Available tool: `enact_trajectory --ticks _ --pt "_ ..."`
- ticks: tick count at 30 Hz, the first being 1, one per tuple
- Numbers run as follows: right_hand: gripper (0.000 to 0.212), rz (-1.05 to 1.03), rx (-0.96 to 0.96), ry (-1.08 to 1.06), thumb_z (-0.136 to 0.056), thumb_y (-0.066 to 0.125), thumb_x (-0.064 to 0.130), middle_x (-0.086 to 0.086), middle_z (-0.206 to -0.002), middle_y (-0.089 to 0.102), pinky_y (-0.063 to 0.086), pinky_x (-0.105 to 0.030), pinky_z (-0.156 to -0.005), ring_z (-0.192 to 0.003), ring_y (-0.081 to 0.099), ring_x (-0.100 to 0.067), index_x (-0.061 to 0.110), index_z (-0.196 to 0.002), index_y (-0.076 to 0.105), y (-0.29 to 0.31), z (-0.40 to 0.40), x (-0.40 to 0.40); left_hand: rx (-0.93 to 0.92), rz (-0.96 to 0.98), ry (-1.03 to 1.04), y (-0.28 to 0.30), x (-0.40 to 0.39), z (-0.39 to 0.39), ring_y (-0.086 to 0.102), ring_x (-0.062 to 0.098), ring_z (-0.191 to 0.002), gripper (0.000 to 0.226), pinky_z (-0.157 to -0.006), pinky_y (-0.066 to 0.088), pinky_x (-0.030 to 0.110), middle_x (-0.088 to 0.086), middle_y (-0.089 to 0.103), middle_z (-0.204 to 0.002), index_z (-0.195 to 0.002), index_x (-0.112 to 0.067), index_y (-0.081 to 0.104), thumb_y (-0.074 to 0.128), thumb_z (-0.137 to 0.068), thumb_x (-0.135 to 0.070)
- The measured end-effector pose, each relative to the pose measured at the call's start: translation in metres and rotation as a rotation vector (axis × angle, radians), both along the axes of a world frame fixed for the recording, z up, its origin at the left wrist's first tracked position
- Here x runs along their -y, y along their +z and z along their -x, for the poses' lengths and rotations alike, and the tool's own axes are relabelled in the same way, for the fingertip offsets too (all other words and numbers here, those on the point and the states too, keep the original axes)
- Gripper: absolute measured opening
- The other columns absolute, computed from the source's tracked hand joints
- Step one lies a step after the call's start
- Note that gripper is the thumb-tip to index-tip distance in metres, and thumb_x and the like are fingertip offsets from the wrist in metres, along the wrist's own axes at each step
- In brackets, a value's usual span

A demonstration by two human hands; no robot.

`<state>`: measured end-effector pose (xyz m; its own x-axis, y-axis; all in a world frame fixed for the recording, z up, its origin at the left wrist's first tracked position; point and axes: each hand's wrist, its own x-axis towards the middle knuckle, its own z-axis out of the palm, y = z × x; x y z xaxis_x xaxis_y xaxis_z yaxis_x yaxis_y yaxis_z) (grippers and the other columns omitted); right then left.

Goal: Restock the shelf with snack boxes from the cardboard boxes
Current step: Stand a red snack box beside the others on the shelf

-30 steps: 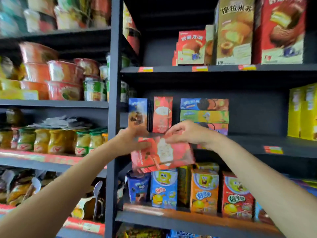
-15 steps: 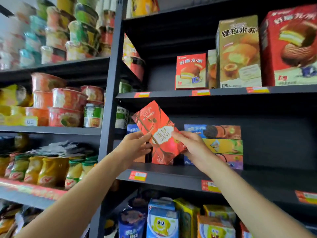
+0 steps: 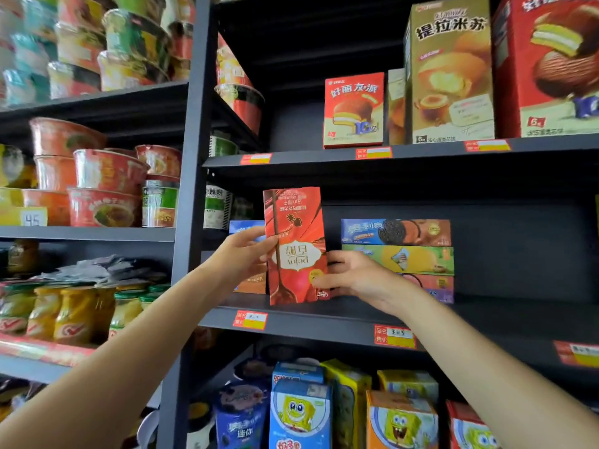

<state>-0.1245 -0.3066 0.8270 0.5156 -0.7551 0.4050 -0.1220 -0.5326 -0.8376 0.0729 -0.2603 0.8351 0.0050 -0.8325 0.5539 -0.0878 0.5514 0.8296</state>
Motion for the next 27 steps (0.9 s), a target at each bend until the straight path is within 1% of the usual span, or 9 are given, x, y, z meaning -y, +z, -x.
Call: enact_trajectory --ticks 4,7,10,12,16,21,23,25,27 --pt "0.018 0.052 0.215 -0.082 -0.08 0.071 0.008 -0.003 -0.084 0.068 0.051 -0.023 -0.066 -0.072 0.063 -0.012 0.012 -0.096 0.063 0.017 0.008 -0.007 -0.192 -0.012 0.053 -0.002 -0.001 -0.014 0.063 0.014 -0.068 0.001 -0.061 0.056 0.02 0.007 0.063 -0.079 -0.087 -0.012 0.059 0.06 -0.088 -0.012" --pt "0.015 0.026 0.418 -0.111 -0.081 0.068 0.006 -0.006 -0.086 0.067 0.053 -0.023 -0.061 -0.069 0.065 -0.013 0.011 -0.094 0.063 0.032 0.012 -0.014 -0.292 0.026 0.042 0.0 -0.009 -0.023 0.064 0.021 -0.074 0.014 -0.064 0.059 0.023 0.011 0.064 -0.085 -0.099 -0.01 0.057 0.06 -0.086 -0.006" --pt "0.03 0.041 0.534 -0.178 -0.079 0.072 0.012 -0.009 -0.091 0.068 0.052 -0.025 -0.051 -0.067 0.066 -0.016 0.008 -0.107 0.061 0.046 0.012 -0.02 -0.152 -0.001 0.033 -0.001 -0.02 -0.023 0.065 0.018 -0.078 0.014 -0.076 0.057 0.025 0.007 0.066 -0.09 -0.1 -0.013 0.06 0.062 -0.086 -0.009" --pt "0.032 0.068 0.56 -0.234 -0.076 0.076 0.015 -0.009 -0.091 0.069 0.056 -0.03 -0.059 -0.071 0.066 -0.019 0.011 -0.104 0.062 0.056 0.013 -0.025 0.005 -0.035 0.03 -0.002 -0.025 -0.021 0.062 0.019 -0.079 0.01 -0.083 0.052 0.029 0.008 0.065 -0.091 -0.095 -0.012 0.062 0.063 -0.085 -0.01" --pt "0.032 0.189 0.459 -0.262 -0.074 0.077 0.016 -0.007 -0.088 0.067 0.056 -0.034 -0.066 -0.071 0.066 -0.019 0.013 -0.101 0.06 0.072 0.013 -0.035 0.24 -0.056 0.052 0.0 -0.031 -0.02 0.053 0.024 -0.087 0.027 -0.087 0.048 0.033 0.014 0.064 -0.097 -0.108 -0.003 0.061 0.066 -0.083 -0.013" --pt "0.023 0.339 0.232 -0.284 -0.074 0.078 0.014 -0.01 -0.089 0.069 0.054 -0.031 -0.064 -0.07 0.066 -0.02 0.018 -0.088 0.06 0.09 0.014 -0.05 0.222 -0.032 0.028 0.007 -0.034 -0.019 0.048 0.024 -0.078 0.022 -0.083 0.043 0.035 0.007 0.062 -0.089 -0.105 -0.013 0.064 0.067 -0.083 -0.015" --pt "0.022 0.397 0.127 -0.257 -0.074 0.077 0.013 -0.011 -0.089 0.071 0.055 -0.033 -0.067 -0.071 0.067 -0.02 0.017 -0.089 0.061 0.094 0.012 -0.056 0.273 -0.018 0.036 0.009 -0.033 -0.016 0.054 0.025 -0.081 0.019 -0.086 0.044 0.035 0.006 0.066 -0.095 -0.103 -0.019 0.067 0.067 -0.084 -0.019" --pt "0.021 0.445 0.031 -0.24 -0.075 0.077 0.014 -0.007 -0.084 0.071 0.056 -0.031 -0.063 -0.066 0.068 -0.015 0.016 -0.09 0.061 0.095 0.009 -0.059 0.336 -0.01 0.049 0.009 -0.031 -0.01 0.062 0.016 -0.088 0.018 -0.086 0.049 0.031 0.001 0.068 -0.098 -0.103 -0.022 0.067 0.065 -0.086 -0.022" --pt "0.023 0.479 -0.034 -0.231 -0.076 0.076 0.014 -0.003 -0.079 0.071 0.055 -0.026 -0.056 -0.06 0.067 -0.01 0.013 -0.094 0.062 0.095 0.006 -0.06 0.383 0.001 0.054 0.008 -0.028 -0.003 0.064 0.007 -0.084 0.018 -0.075 0.052 0.021 -0.004 0.067 -0.092 -0.105 -0.021 0.065 0.064 -0.087 -0.021"
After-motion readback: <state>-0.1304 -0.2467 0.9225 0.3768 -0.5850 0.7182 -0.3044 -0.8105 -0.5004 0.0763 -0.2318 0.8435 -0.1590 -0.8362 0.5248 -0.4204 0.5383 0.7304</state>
